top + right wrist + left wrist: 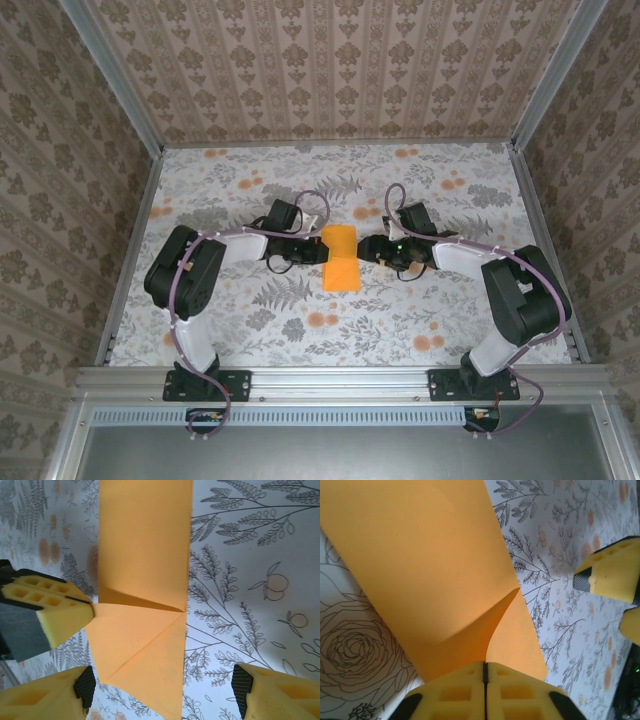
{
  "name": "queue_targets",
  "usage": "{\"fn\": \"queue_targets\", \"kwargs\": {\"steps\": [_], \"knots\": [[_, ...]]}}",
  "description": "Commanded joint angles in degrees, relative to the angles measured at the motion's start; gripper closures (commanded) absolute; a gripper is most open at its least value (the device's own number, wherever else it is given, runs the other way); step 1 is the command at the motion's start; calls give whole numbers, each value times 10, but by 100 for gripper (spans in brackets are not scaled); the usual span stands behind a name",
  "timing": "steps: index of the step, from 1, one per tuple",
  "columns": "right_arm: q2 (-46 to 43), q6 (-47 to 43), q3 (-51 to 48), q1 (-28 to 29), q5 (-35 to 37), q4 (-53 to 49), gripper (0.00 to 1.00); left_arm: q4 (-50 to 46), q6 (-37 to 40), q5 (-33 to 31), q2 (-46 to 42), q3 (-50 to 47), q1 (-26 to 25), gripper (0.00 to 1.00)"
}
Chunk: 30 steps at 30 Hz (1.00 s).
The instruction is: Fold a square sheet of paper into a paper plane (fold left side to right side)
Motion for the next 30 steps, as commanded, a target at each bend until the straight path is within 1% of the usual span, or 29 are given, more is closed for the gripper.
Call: {"fn": "queue_targets", "kwargs": {"steps": [1,3,5,9,12,16,19,20,22,25,26,27,28,30], "knots": [[-2,19,-4,1,-31,28,25,-3,11,-11,-36,-7,-2,98],[8,30,0,3,-46,42,25,-2,12,-11,-52,-19,-2,99],[23,39,8,9,-60,54,26,-2,10,-28,-63,-26,-2,99],[52,50,28,24,-74,69,26,-3,10,-38,-80,-40,-1,99],[71,65,35,32,-85,93,30,-1,9,-38,-83,-44,1,98],[96,81,52,41,-93,114,38,0,8,-39,-83,-46,1,98],[119,94,65,47,-103,130,50,0,10,-41,-85,-47,2,97],[126,97,69,49,-104,134,56,0,9,-43,-87,-47,3,96],[132,100,72,50,-107,141,66,0,8,-44,-92,-50,5,91],[125,95,73,49,-105,152,89,3,4,-43,-108,-54,12,79],[119,88,74,48,-104,154,96,3,1,-43,-117,-58,16,73],[110,81,74,44,-105,155,100,5,-2,-43,-129,-63,21,66],[103,76,74,42,-107,157,100,6,-6,-43,-143,-67,26,59],[82,67,70,30,-120,174,100,11,-16,-48,-178,-78,37,41]]}}
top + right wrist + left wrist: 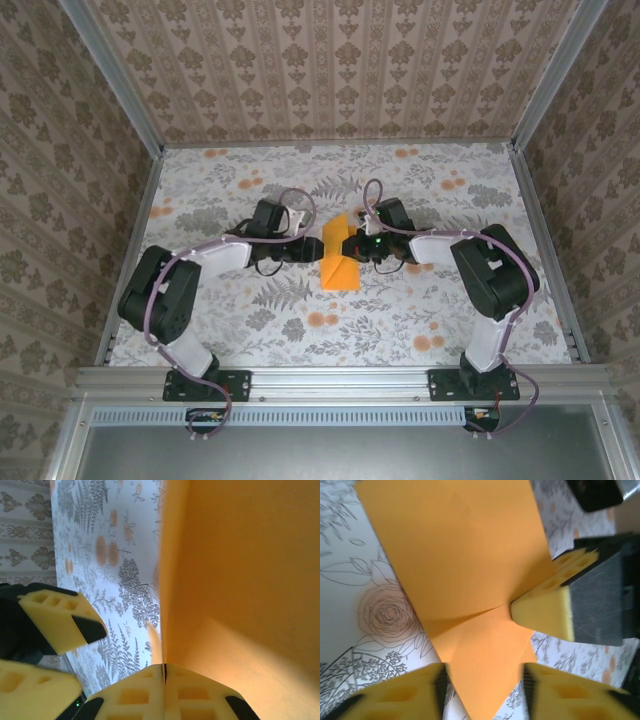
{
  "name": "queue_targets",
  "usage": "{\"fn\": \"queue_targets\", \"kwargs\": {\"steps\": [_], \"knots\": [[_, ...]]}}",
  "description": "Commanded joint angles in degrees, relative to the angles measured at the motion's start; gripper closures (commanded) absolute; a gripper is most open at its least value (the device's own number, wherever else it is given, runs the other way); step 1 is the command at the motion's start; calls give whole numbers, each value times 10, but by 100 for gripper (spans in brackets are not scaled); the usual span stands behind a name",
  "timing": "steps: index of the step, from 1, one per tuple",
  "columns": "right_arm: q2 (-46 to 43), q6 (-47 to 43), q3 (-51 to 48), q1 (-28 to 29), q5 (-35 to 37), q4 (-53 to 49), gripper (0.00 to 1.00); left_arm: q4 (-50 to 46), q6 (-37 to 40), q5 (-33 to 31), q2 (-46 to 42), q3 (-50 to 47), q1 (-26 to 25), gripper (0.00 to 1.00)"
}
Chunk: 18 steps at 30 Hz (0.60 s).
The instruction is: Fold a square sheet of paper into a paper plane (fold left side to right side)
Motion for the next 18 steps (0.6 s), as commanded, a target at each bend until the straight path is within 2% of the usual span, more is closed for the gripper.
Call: {"fn": "queue_targets", "kwargs": {"steps": [1,5,6,11,18], "knots": [[-46,-23,6,-19,-34,43,100,11,-16,-8,-69,-18,21,35],[-91,-40,5,-46,-83,74,100,41,-53,-6,-151,-46,52,3],[-102,-39,6,-52,-100,89,100,58,-66,-1,-172,-54,56,0],[-150,-33,30,-60,-170,118,100,153,-129,57,-234,-78,60,0],[-195,-2,62,-39,-218,159,100,272,-216,133,-210,-61,43,0]]}}
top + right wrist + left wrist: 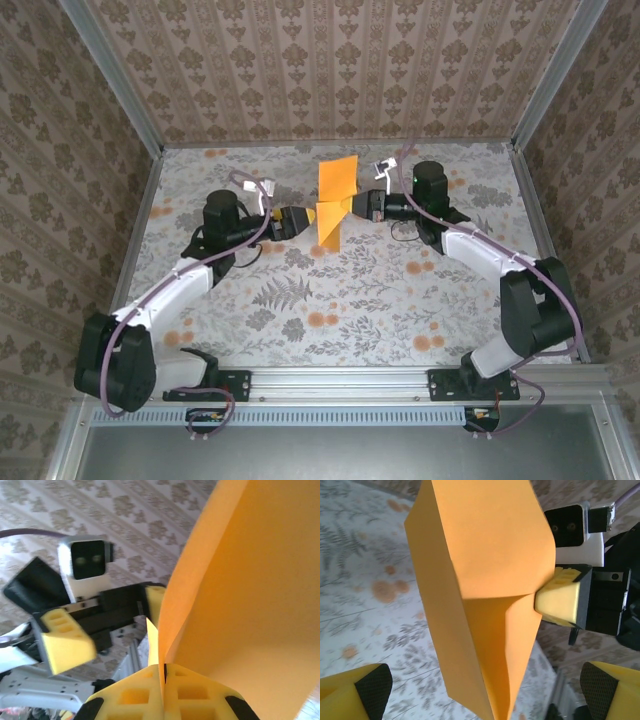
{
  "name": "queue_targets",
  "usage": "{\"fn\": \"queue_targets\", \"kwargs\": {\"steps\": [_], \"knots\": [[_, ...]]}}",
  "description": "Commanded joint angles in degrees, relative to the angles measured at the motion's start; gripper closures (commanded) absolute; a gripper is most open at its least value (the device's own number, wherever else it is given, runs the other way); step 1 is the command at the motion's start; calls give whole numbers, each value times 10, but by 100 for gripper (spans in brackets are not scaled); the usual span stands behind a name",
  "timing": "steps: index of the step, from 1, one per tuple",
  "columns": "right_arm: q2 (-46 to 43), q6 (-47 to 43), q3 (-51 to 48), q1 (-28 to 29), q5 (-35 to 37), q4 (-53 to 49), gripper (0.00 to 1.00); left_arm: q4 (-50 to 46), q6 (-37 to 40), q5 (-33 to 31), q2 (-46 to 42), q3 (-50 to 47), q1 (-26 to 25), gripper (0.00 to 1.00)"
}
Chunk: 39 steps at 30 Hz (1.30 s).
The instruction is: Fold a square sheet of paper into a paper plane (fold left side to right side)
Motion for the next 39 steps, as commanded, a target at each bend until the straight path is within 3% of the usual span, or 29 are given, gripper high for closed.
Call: {"fn": "queue_targets", "kwargs": {"steps": [1,8,24,28,31,33,35,37,39], "knots": [[-27,10,25,19,-49,34,100,76,-53,53,17,15,-17,0],[-31,28,29,31,-44,40,100,151,-76,77,39,31,-49,4],[-19,43,5,15,-6,37,97,145,-78,64,12,22,-49,70],[-22,43,-1,12,-4,35,87,138,-75,62,11,23,-49,85],[-32,28,-3,6,3,6,74,113,-60,54,8,26,-49,92],[-49,-6,-5,-5,21,-51,65,42,-19,31,-3,36,-52,96],[-76,-64,-2,-19,68,-152,56,-89,57,-22,-18,64,-63,99],[-115,-136,8,-28,158,-277,46,-252,157,-133,-26,111,-93,100],[-141,-200,24,-30,308,-403,35,-392,229,-271,-14,164,-142,100]]}}
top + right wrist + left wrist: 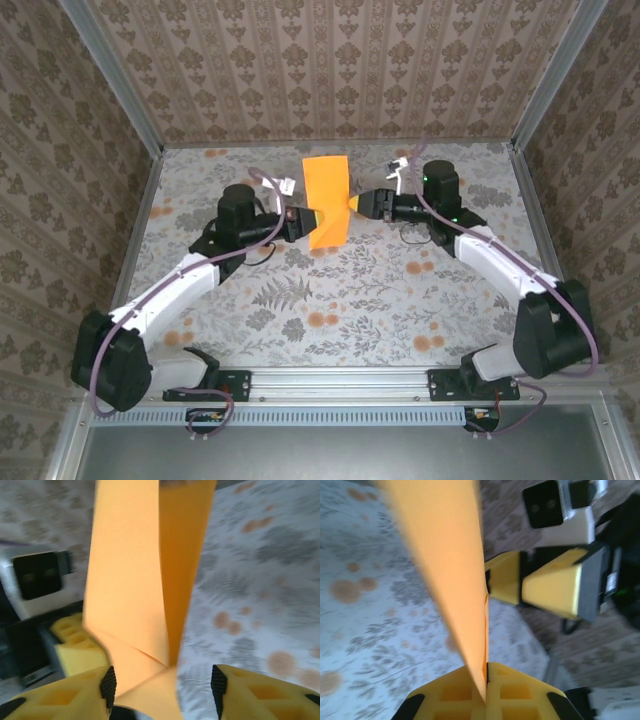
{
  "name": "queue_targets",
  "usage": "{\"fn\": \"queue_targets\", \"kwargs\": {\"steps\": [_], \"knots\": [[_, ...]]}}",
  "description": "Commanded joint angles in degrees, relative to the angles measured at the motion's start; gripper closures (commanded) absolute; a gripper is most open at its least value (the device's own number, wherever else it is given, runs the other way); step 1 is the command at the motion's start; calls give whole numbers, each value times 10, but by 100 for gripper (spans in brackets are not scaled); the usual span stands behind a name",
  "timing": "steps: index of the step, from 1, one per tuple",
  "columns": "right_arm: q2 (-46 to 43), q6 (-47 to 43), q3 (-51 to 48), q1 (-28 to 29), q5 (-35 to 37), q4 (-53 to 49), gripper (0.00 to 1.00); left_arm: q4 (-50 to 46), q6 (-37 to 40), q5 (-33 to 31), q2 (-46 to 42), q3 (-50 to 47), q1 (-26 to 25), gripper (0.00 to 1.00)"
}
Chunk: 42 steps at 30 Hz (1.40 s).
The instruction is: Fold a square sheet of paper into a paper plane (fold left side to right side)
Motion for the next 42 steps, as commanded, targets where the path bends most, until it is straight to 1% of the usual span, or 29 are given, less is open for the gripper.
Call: {"fn": "queue_targets", "kwargs": {"steps": [1,3,6,9,11,12,15,17,20,26,31,34,36,37,39,41,42], "knots": [[-63,-130,24,-7,244,-241,32,-277,172,-233,-1,89,-63,100],[-90,-147,15,-10,361,-291,22,-348,184,-335,30,124,-102,100],[-132,-128,-15,-21,487,-320,1,-428,175,-459,87,173,-150,100],[-176,-110,-53,-34,550,-319,0,-516,145,-567,159,237,-196,100],[-200,-99,-74,-35,591,-321,0,-576,115,-619,206,282,-218,100],[-210,-88,-81,-35,618,-324,0,-612,89,-641,237,310,-226,100],[-226,-43,-91,-36,705,-343,0,-700,16,-670,307,374,-240,100],[-228,-18,-92,-37,743,-369,0,-728,-20,-656,345,400,-241,100],[-220,9,-91,-37,768,-381,0,-736,-66,-617,385,424,-243,100],[-197,23,-90,-38,775,-381,0,-764,-137,-547,476,499,-236,100],[-187,15,-95,-37,756,-368,0,-807,-164,-564,535,569,-234,100],[-181,13,-96,-37,749,-363,0,-807,-162,-552,562,594,-232,100],[-177,10,-94,-37,744,-362,0,-795,-154,-529,575,605,-229,100],[-176,7,-94,-37,741,-361,0,-787,-152,-514,580,609,-227,99],[-174,6,-93,-37,737,-363,0,-763,-143,-483,584,610,-222,94],[-173,-2,-92,-37,726,-360,0,-734,-131,-446,583,609,-216,86],[-172,-7,-92,-37,717,-357,0,-718,-122,-426,582,610,-213,80]]}}
